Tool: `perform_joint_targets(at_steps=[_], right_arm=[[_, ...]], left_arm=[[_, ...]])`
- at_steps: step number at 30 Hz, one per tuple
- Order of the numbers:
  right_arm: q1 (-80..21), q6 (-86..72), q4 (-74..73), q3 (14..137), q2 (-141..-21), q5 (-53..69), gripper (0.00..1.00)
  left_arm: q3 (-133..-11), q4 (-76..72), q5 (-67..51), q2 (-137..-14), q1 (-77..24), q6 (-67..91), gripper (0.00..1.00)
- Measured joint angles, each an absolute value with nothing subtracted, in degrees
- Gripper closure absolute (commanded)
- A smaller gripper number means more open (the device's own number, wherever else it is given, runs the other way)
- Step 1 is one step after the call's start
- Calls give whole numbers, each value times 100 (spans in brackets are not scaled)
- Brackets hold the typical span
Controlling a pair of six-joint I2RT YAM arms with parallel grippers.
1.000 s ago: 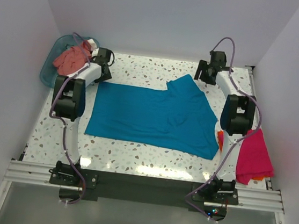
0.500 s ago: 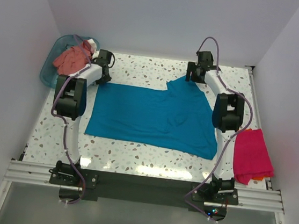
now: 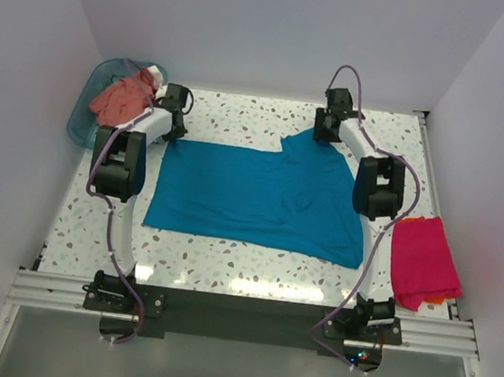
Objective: Fold and stack the t-shirts
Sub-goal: Fold the tshirt
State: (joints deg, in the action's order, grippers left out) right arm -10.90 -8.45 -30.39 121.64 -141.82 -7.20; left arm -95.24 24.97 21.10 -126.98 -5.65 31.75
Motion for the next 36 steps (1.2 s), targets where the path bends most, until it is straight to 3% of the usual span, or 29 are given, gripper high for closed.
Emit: perform_joint_targets(at_steps=[1,2,6,14,36], right_arm=[[-1096,-849,-3035,12156,-14182,-727,60],[-1109,-856,-3028,12149,-14182,-740,72],[-1142,-895,-3017,12147,-14182,-810,95],[-1140,-980,-3011,12147,-14169,-1026,99],[-926,-1000,-2945,12348,-13509,-1155,98]], left_arm=[[-9524,2493,2108,-12698,-565,3170,83],[-9522,2488,2108,-12698,-565,3168,87],[-9496,2425,2108,-12698,-561,3140,93],[-9445,2174,2012,-12693,-523,3072,100],[-9275,939,976,-12460,-137,3039,100]])
